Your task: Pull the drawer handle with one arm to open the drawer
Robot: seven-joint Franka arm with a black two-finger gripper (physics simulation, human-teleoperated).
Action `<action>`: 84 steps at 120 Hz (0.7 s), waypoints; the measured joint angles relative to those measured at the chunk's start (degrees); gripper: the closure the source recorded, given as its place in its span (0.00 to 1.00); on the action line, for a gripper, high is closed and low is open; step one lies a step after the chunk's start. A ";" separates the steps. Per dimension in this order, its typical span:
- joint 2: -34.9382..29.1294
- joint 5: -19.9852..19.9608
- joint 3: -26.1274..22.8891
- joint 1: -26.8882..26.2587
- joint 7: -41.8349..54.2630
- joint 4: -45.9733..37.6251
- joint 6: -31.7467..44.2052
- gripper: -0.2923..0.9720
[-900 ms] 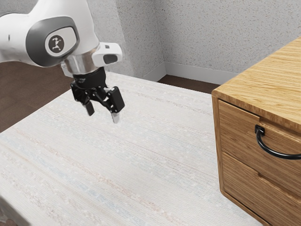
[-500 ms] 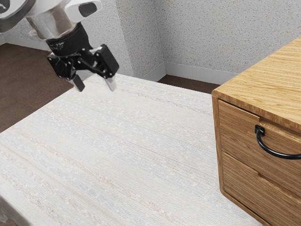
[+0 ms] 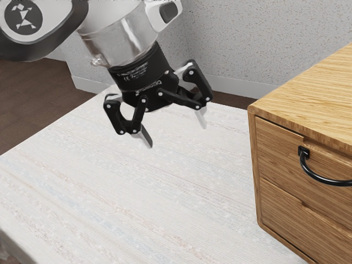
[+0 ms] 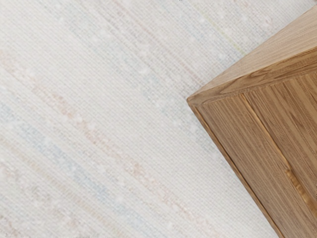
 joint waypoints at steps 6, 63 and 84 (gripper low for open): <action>0.84 0.00 -0.06 0.03 -3.05 -0.06 0.56 0.23; -9.25 -3.14 -5.07 -3.38 -23.25 -21.17 22.22 0.23; -6.93 -2.67 -7.05 -3.09 -28.91 -21.59 26.92 0.23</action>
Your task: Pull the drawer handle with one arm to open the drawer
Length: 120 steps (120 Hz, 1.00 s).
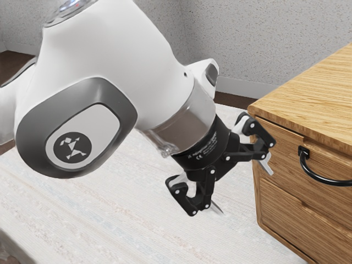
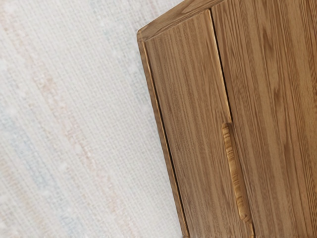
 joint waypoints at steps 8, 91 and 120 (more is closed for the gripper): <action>0.14 0.65 -1.18 -0.17 -1.75 0.00 1.40 0.23; 4.40 3.41 -4.98 0.20 -11.99 1.60 7.84 0.23; 6.80 4.14 -5.98 0.58 -13.55 2.93 8.58 0.23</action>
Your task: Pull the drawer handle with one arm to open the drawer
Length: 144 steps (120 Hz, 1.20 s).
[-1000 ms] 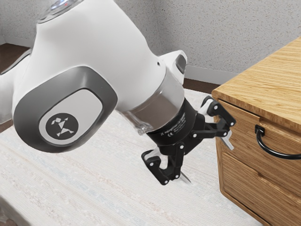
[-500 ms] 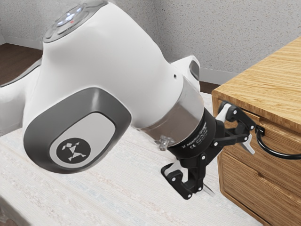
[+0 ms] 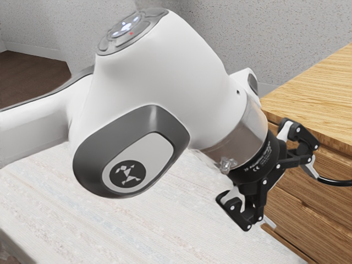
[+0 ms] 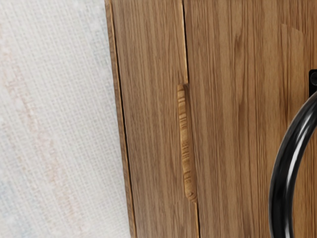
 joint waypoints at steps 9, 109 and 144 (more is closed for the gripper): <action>0.45 0.23 0.01 -0.04 -0.36 0.14 0.26 0.23; 5.23 1.85 0.34 -0.13 -2.44 1.25 4.98 0.23; 4.29 1.90 0.32 -0.48 -2.87 -1.47 6.36 0.23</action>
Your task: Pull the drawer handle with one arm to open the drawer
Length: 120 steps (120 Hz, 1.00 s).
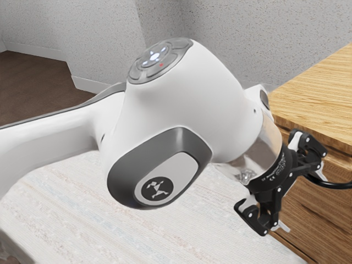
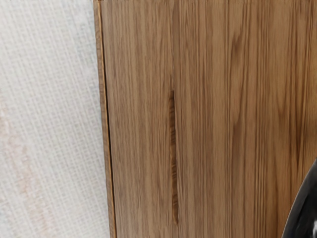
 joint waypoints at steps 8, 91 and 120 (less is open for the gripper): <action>-1.01 0.01 0.01 0.11 -0.07 -0.89 0.25 0.23; -10.29 -1.21 -0.24 -1.16 -1.06 -11.52 4.47 0.23; -14.55 -2.75 -0.36 -1.56 -1.39 -15.49 5.21 0.23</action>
